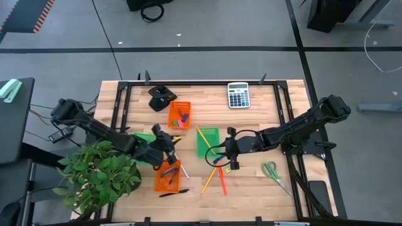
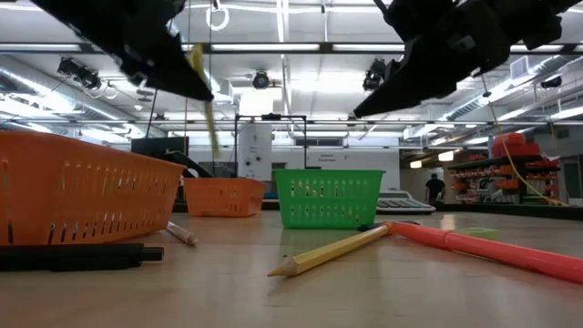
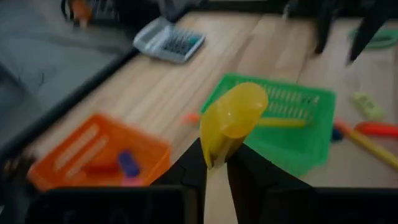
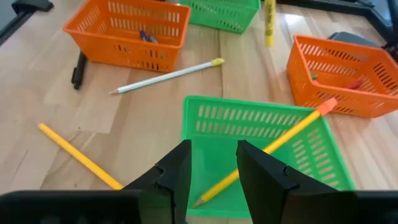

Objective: Sort crayons/erasers/pens/pencils in bins
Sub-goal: Put the yellow pen into the left green basket, then put the black pen into the left green basket

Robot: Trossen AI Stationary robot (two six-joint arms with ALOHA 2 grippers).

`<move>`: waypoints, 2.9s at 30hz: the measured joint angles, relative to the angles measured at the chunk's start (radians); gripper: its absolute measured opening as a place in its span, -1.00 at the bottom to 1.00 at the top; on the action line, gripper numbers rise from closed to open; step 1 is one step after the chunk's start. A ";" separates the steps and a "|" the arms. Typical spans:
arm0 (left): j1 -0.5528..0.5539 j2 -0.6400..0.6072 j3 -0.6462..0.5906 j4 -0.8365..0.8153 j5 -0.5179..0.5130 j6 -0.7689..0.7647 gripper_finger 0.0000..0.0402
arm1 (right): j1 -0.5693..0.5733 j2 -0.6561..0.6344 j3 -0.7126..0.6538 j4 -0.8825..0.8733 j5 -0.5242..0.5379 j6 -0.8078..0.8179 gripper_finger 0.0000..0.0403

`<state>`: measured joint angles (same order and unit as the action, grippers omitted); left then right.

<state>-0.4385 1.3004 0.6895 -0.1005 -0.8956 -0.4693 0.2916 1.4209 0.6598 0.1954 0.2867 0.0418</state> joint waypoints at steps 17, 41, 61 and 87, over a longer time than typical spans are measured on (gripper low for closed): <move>-0.045 -0.297 -0.001 -0.670 0.207 -0.450 -0.70 | 0.013 -0.025 0.000 -0.028 -0.007 0.079 -0.34; -0.044 -0.585 0.000 -1.035 0.543 -0.699 -0.71 | 0.077 -0.025 0.000 -0.044 -0.007 0.080 -0.34; -0.044 -0.539 -0.001 -1.025 0.579 -0.690 -0.27 | 0.077 -0.025 0.000 -0.046 -0.007 0.082 -0.34; -0.039 -0.320 -0.001 -0.241 0.126 -0.018 -0.42 | 0.041 -0.024 0.000 -0.032 0.021 0.082 -0.34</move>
<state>-0.4776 0.9806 0.6888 -0.3413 -0.7700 -0.4874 0.3327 1.3965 0.6601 0.1639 0.3073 0.1236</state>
